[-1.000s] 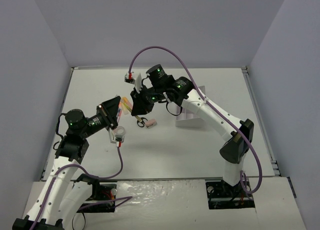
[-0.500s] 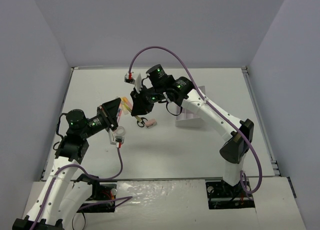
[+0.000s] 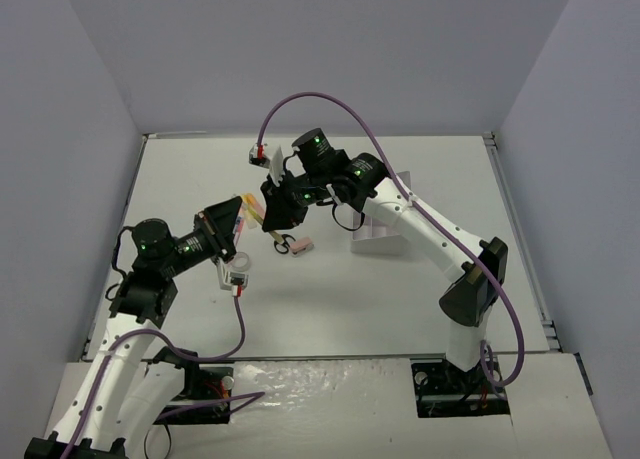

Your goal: Sort the stationery into containers

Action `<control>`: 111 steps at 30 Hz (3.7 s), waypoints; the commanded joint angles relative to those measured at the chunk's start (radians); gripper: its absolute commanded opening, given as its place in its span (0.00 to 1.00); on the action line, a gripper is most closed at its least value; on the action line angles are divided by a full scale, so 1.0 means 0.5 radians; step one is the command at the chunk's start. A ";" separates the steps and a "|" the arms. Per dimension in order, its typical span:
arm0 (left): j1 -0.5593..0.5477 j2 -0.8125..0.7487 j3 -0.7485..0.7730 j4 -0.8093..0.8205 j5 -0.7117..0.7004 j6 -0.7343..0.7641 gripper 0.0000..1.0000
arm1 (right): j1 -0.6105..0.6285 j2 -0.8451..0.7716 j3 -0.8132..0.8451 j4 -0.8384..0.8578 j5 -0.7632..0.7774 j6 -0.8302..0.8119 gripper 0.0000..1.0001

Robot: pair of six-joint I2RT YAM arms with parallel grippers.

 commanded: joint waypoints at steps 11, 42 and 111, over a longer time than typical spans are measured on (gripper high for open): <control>-0.010 0.058 0.179 0.014 0.174 1.145 0.00 | -0.010 -0.051 0.043 0.084 -0.101 0.003 0.00; -0.059 0.406 0.374 0.008 0.614 1.519 0.00 | -0.145 0.056 0.144 0.081 -0.380 0.372 0.00; -0.163 0.467 0.110 0.391 0.759 1.516 0.00 | -0.111 0.354 0.716 0.371 0.050 0.277 0.00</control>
